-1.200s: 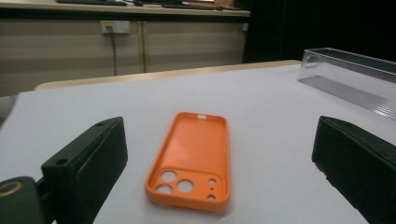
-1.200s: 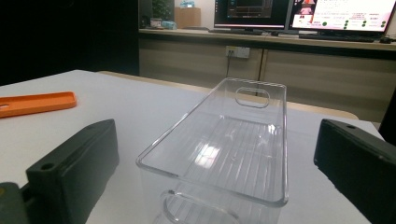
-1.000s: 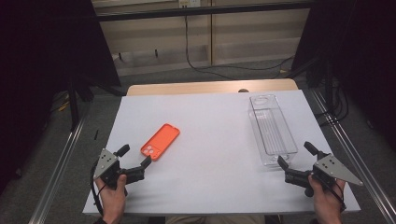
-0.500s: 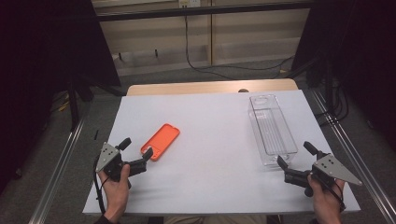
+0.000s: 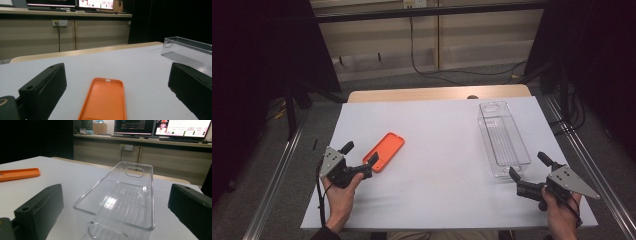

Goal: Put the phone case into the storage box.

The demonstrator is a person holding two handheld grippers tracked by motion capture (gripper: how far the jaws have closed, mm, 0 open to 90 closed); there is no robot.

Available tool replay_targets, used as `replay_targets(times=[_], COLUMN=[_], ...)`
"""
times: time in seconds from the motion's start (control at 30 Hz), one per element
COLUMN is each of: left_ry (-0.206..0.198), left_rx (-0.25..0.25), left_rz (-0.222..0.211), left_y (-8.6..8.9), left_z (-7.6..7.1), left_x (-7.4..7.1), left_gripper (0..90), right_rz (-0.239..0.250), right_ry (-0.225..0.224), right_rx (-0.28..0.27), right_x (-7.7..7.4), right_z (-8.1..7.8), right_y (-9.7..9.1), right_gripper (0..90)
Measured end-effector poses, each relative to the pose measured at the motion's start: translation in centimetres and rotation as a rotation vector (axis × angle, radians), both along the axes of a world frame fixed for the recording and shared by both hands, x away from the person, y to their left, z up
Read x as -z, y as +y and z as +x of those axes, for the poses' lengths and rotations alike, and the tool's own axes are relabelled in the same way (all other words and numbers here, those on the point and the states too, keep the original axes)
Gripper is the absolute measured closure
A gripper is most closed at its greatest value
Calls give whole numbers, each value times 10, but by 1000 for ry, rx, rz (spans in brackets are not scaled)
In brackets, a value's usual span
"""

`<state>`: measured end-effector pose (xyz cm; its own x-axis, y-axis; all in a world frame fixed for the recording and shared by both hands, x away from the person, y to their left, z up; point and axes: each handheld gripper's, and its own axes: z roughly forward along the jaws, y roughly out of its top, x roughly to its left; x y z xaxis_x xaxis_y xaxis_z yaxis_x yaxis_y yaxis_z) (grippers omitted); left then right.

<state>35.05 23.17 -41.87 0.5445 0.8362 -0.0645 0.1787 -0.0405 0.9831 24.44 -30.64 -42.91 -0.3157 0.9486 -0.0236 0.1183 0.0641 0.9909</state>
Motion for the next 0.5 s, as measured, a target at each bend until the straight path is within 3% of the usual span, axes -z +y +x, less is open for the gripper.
replay_targets(times=[0.2,0.5], left_ry=[-3,-28], left_rx=[-16,7], left_rz=[-1,15], left_y=[-3,-10], left_z=[11,22], left_x=[1,-1], left_gripper=[28,63], right_rz=[-1,-3], right_ry=[2,3], right_rx=[5,2], right_x=[0,0], right_z=[0,0], right_y=[0,-1], right_gripper=[0,0])
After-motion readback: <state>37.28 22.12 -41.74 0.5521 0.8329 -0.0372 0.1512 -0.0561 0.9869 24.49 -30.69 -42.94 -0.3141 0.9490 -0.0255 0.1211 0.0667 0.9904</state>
